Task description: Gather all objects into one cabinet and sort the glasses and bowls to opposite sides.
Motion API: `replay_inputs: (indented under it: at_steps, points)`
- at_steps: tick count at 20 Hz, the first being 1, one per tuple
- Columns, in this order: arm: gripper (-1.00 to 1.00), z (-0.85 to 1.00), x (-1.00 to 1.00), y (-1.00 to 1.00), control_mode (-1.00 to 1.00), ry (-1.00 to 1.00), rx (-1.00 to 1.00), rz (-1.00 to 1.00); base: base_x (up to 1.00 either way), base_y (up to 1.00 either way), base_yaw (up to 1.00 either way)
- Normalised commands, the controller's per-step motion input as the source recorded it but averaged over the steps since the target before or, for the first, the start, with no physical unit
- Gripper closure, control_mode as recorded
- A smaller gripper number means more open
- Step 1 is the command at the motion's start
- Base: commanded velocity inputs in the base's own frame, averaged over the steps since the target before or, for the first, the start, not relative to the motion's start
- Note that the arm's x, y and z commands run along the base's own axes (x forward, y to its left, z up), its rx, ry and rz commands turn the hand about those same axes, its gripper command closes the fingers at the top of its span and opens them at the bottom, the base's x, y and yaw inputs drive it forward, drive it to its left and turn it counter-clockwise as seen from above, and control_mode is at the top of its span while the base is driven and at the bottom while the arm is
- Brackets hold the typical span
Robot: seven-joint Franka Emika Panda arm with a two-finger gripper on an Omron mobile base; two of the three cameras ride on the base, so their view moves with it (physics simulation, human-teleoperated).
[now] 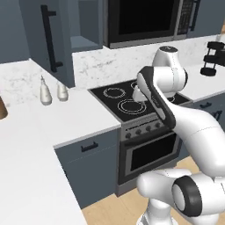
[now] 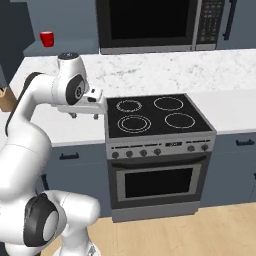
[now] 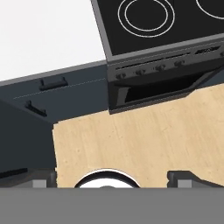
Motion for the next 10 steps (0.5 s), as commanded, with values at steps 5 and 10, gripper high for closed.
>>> replay_inputs:
  at_steps: [5,10]
  points:
    - [-1.0,0.0,0.0,0.0,1.0,0.0,0.0,0.0,0.1,0.95,0.0]
    - [-1.0,0.0,0.0,0.0,1.0,0.0,0.0,0.0,0.06,0.76,0.0]
